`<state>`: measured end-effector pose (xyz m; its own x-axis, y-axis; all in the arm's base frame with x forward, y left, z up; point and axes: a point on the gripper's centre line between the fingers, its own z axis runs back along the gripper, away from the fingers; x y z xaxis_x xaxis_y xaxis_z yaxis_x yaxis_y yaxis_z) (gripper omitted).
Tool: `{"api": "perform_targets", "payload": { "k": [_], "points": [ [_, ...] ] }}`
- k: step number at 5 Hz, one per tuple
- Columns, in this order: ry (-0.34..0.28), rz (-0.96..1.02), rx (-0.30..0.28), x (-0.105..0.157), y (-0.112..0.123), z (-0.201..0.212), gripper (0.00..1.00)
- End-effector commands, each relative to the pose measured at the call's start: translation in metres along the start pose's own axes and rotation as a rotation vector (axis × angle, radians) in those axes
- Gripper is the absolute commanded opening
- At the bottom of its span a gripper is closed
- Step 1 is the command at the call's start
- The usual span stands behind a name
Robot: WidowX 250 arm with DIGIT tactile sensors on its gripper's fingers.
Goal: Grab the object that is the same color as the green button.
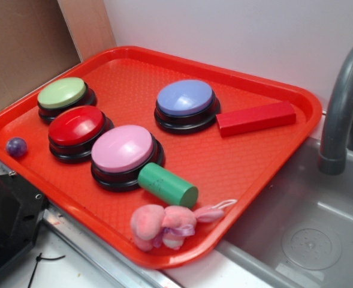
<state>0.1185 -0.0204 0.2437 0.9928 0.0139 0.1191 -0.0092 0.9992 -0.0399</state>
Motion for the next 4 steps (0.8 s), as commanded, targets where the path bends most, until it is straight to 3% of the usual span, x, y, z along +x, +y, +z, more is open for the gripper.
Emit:
{"api": "perform_targets", "payload": {
  "k": [1,2,3,4],
  "points": [
    [0.000,0.000,0.000,0.000,0.000,0.000,1.00],
    [-0.005,-0.135,-0.006,0.007,-0.001,-0.007,1.00],
    [-0.002,-0.389,0.029,0.018,-0.011,-0.015,1.00],
    [-0.040,-0.643,0.059,0.031,-0.027,-0.025,1.00]
  ]
}}
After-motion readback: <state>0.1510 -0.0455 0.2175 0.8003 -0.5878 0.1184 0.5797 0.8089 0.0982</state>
